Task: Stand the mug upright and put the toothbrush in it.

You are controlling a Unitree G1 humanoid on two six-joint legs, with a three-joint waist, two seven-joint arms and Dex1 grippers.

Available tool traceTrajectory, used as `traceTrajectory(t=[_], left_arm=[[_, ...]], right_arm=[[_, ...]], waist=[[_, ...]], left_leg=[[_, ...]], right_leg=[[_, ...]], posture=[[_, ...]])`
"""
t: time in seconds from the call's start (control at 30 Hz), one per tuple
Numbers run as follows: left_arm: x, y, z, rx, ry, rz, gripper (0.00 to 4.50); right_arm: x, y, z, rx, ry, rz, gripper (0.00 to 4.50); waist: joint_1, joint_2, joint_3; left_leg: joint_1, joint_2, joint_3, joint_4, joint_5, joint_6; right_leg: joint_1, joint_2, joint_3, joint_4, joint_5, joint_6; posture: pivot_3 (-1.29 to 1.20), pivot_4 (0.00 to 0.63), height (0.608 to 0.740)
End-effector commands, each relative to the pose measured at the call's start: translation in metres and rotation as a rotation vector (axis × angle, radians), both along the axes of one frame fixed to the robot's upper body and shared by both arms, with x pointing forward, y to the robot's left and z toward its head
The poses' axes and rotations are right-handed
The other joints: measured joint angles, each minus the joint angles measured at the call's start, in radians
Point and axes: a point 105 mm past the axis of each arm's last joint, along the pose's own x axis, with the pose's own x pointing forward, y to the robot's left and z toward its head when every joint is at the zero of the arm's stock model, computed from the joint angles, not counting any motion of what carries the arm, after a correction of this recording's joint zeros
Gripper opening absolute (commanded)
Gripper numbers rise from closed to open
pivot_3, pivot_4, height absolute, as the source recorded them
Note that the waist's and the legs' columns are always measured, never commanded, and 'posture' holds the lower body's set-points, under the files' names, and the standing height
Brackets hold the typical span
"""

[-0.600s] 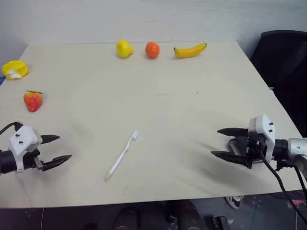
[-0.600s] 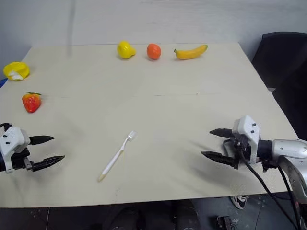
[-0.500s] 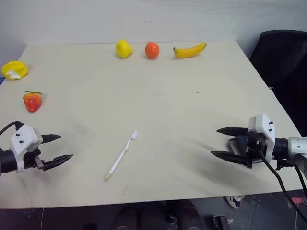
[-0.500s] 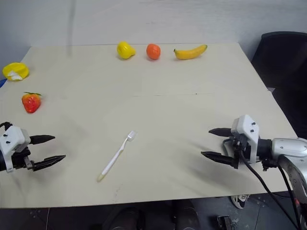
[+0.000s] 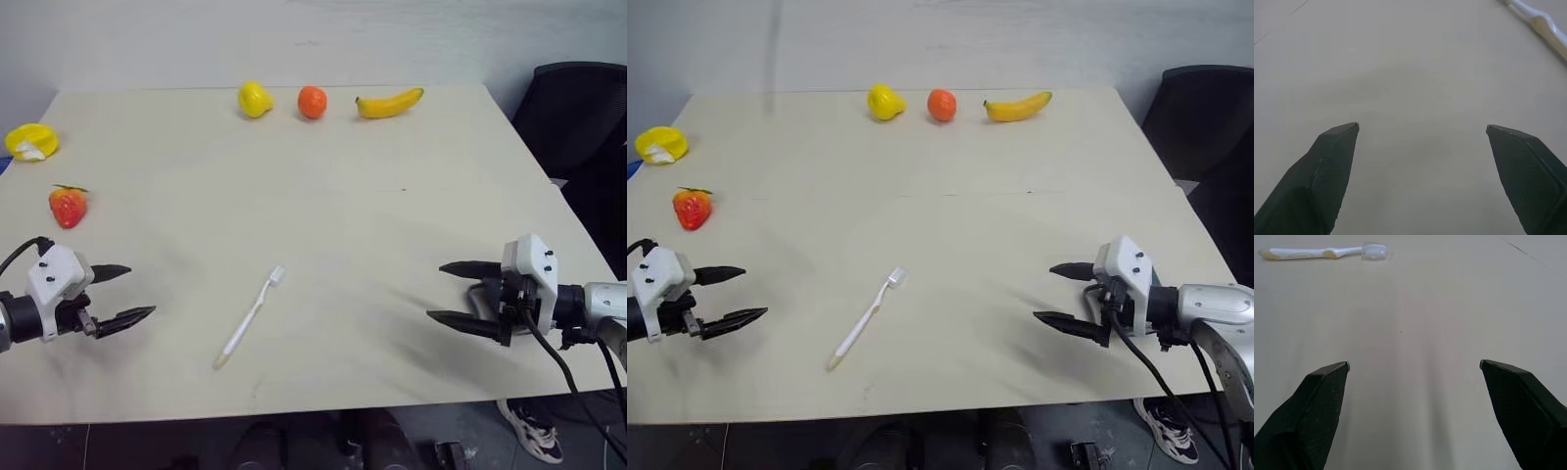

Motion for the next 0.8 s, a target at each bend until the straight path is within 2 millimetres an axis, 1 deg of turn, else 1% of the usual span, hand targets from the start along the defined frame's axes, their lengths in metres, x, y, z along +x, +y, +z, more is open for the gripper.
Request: traceTrajectory(t=[0.03,0.2,0.33,0.53,0.67,0.77,0.8], left_arm=[[0.001,-0.002,0.008,0.004,-0.008,-0.01,4.43],[0.003,-0.008,0.01,-0.015,-0.007,-0.028,4.43],[0.009,-0.014,0.011,-0.03,-0.012,-0.044,4.43],[0.022,-0.019,0.012,-0.042,-0.036,-0.05,4.43],[0.029,-0.028,0.014,-0.064,-0.044,-0.084,4.43],[0.033,-0.037,0.02,-0.095,-0.05,-0.123,4.43],[0.034,-0.042,0.022,-0.11,-0.05,-0.141,4.48]], right_arm=[[-0.004,0.001,0.011,0.011,-0.028,-0.001,4.5],[-0.01,0.005,0.012,0.02,-0.007,0.001,4.5],[-0.01,0.007,0.014,0.002,-0.035,-0.02,4.5],[-0.014,0.01,0.017,0.004,-0.054,-0.045,4.5],[-0.019,0.012,0.019,0.002,-0.062,-0.063,4.5],[-0.019,0.011,0.023,0.015,-0.077,-0.106,4.5],[-0.018,0.009,0.025,0.024,-0.078,-0.135,4.3]], waist=[[0.0,0.0,0.0],[0.001,0.0,0.0],[0.001,0.0,0.0],[0.003,0.0,0.0],[0.003,0.0,0.0],[0.002,0.0,0.0],[0.003,0.0,0.0]], left_leg=[[0.0,0.0,0.001,0.0,0.0,0.0],[0.0,0.0,0.001,0.0,0.0,0.0],[0.0,0.0,0.001,0.0,0.0,0.0],[0.0,-0.001,0.001,0.0,0.0,0.0],[0.0,-0.001,0.002,0.0,0.0,0.0],[0.0,-0.001,0.002,0.0,0.0,0.0],[0.0,-0.001,0.002,0.001,0.0,-0.001]], right_leg=[[0.0,0.0,0.0,0.0,0.0,0.0],[0.0,0.0,0.0,0.0,0.0,0.0],[0.0,0.0,0.0,0.001,0.0,0.0],[0.0,0.0,0.0,0.001,0.0,0.0],[0.0,0.0,0.0,0.001,0.0,0.0],[0.0,0.0,0.0,0.001,0.0,0.0],[0.0,0.0,0.001,0.001,0.0,0.0]], posture=[[0.0,0.15,0.74],[0.0,0.15,0.74],[0.0,0.15,0.74],[0.0,0.15,0.74],[0.0,0.15,0.74],[0.0,0.15,0.74],[0.0,0.15,0.74]])
